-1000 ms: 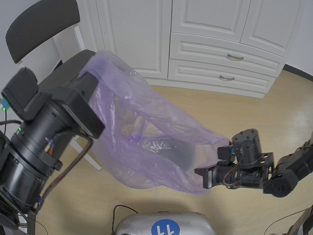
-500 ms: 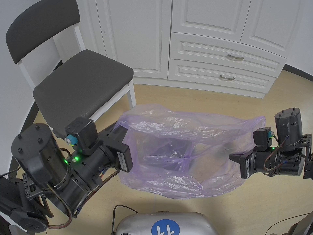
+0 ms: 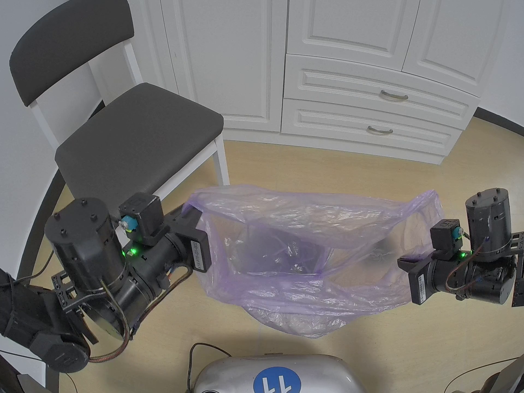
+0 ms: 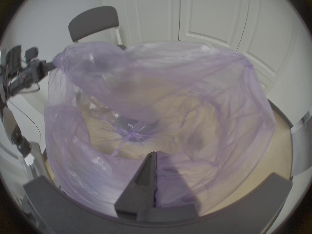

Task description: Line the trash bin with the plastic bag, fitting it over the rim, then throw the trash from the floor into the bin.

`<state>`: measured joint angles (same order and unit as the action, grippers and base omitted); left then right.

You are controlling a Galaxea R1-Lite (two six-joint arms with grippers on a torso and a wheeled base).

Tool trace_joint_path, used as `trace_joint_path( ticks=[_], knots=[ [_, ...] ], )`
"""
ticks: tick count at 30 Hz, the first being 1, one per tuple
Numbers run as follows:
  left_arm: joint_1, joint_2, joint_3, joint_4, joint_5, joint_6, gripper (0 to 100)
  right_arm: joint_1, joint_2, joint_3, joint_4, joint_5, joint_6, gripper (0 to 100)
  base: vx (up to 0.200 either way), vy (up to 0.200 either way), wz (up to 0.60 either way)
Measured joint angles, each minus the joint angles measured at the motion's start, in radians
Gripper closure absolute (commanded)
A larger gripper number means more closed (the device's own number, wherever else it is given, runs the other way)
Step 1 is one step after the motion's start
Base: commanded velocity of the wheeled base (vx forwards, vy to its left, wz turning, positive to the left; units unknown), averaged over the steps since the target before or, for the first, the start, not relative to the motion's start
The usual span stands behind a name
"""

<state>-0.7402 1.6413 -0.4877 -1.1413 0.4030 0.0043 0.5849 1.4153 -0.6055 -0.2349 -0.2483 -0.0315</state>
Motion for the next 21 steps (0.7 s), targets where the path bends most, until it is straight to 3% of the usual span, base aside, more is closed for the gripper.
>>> trace_joint_path(
  ticks=[9, 21],
  knots=[
    [0.100, 0.037, -0.026, 0.001, -0.013, 0.011, 100, 0.045, -0.082, 0.070, -0.001, -0.067, -0.137, 100, 0.000, 0.000, 0.00],
    [0.200, 0.096, -0.070, 0.016, -0.014, 0.013, 100, 0.045, -0.125, 0.076, -0.004, -0.067, -0.144, 100, 0.000, 0.000, 0.00]
  ],
)
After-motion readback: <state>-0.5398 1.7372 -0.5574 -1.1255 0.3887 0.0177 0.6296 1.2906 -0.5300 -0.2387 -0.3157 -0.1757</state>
